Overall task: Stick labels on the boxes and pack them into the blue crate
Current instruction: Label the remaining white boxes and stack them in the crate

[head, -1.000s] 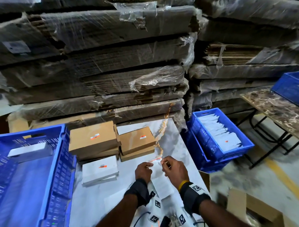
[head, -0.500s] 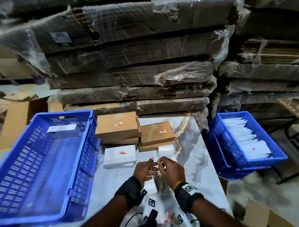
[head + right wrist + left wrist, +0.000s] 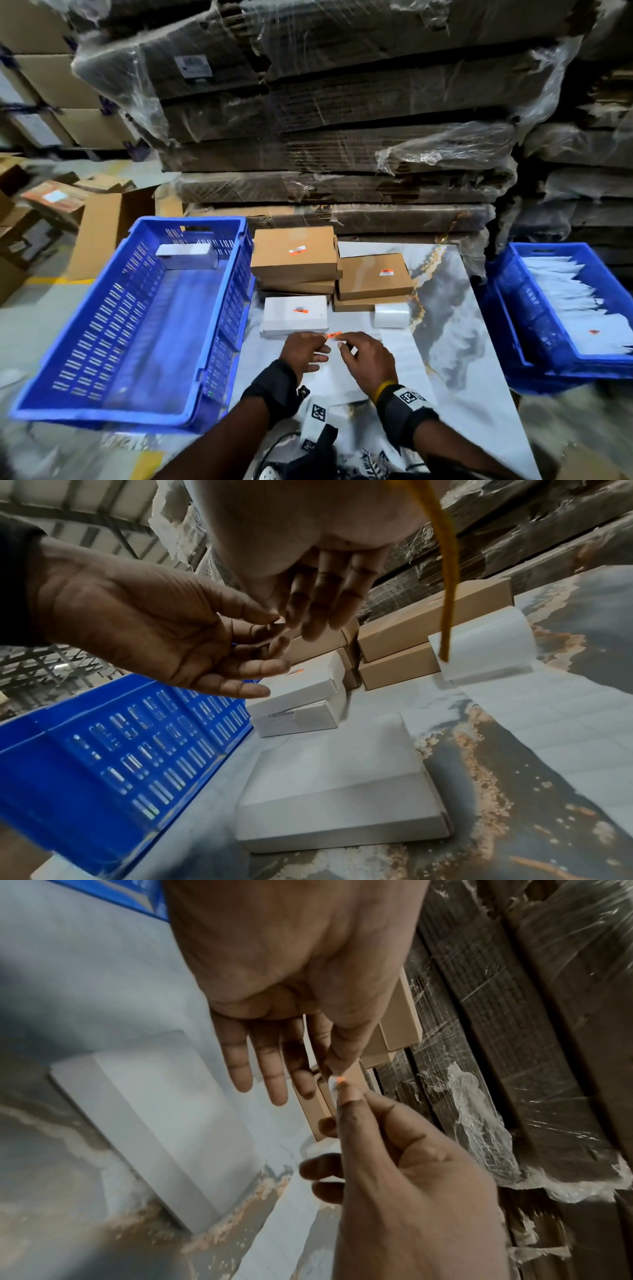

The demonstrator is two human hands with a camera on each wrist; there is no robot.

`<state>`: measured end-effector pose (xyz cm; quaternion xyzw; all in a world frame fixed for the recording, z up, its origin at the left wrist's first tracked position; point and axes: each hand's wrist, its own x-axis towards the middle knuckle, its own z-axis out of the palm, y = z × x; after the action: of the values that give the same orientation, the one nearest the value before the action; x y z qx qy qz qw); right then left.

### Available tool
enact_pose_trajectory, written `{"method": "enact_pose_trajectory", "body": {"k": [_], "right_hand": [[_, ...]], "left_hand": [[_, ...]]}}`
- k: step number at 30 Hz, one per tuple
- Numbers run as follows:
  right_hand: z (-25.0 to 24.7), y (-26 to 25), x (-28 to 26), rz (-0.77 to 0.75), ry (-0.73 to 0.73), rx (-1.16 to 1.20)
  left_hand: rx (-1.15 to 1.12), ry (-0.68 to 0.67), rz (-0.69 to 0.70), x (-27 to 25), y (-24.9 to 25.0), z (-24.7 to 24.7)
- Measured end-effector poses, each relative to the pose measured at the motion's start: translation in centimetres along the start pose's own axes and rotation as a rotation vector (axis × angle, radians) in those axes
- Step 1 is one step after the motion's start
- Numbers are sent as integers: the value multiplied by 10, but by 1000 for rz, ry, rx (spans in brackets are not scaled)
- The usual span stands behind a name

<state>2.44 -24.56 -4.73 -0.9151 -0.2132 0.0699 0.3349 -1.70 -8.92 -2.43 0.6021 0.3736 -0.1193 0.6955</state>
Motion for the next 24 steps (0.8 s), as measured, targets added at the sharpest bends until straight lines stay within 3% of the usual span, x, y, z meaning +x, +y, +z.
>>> {"method": "enact_pose_trajectory", "body": {"k": [4, 9, 24], "right_hand": [[5, 10, 10, 195, 16, 198], [15, 10, 20, 192, -142, 251], [25, 3, 29, 427, -318, 445]], "left_hand": [[66, 9, 14, 6, 0, -13], [142, -49, -19, 8, -6, -21], [183, -97, -112, 14, -9, -36]]}}
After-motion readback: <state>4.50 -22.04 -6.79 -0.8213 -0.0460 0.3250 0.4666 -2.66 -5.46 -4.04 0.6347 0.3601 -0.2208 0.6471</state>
